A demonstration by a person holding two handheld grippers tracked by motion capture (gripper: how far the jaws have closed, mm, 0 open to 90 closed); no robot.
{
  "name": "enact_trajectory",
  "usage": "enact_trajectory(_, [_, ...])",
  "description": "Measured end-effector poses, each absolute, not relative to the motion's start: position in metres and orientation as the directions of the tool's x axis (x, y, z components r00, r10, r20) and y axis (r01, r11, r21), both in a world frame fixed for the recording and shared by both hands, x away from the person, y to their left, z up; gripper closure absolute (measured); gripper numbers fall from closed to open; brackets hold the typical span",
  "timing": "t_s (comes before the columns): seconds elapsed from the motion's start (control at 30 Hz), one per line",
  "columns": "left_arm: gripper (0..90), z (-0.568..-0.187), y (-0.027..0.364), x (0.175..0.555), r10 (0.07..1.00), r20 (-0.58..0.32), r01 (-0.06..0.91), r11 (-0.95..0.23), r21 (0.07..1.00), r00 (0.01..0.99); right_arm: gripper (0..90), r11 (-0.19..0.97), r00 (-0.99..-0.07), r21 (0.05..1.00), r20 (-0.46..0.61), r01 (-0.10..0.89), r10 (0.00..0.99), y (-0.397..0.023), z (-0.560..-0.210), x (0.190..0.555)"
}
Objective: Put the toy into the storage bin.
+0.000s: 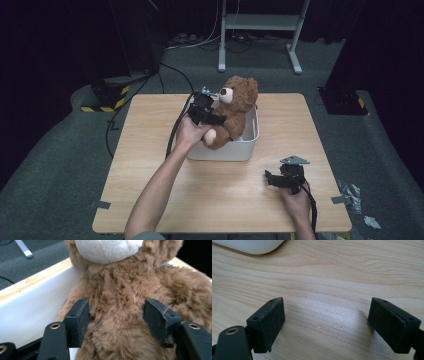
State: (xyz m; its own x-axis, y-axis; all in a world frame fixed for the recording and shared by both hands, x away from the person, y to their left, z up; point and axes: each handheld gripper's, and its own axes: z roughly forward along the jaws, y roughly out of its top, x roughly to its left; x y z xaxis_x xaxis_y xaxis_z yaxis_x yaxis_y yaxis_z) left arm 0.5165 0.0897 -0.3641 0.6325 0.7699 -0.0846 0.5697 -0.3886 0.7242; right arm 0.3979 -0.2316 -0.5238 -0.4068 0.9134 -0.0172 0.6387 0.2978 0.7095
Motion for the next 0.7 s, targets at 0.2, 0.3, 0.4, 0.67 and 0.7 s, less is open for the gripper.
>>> enact_trajectory(0.2, [36.8, -0.368, 0.095, 0.520, 0.779, -0.114, 0.591, -0.363, 0.720, 0.617, 13.7, 0.298, -0.407, 0.710, -0.017, 0.639, 0.913, -0.232, -0.524, 0.398])
enact_trajectory(0.3, [36.7, -0.370, 0.097, 0.519, 0.791, -0.118, 0.600, -0.348, 0.721, 0.601, 13.7, 0.298, -0.407, 0.710, -0.017, 0.639, 0.913, -0.232, -0.524, 0.398])
enact_trajectory(0.4, [36.8, -0.372, 0.101, 0.517, 0.799, -0.118, 0.600, -0.334, 0.727, 0.589, 13.7, 0.299, -0.408, 0.710, -0.018, 0.638, 0.913, -0.232, -0.524, 0.398])
enact_trajectory(0.67, [37.4, -0.378, 0.111, 0.512, 0.816, -0.114, 0.601, -0.315, 0.735, 0.567, 13.7, 0.300, -0.409, 0.709, -0.017, 0.638, 0.912, -0.232, -0.524, 0.398])
enact_trajectory(0.7, [37.4, -0.378, 0.113, 0.511, 0.819, -0.116, 0.600, -0.307, 0.739, 0.562, 13.6, 0.300, -0.409, 0.710, -0.018, 0.638, 0.912, -0.232, -0.524, 0.398])
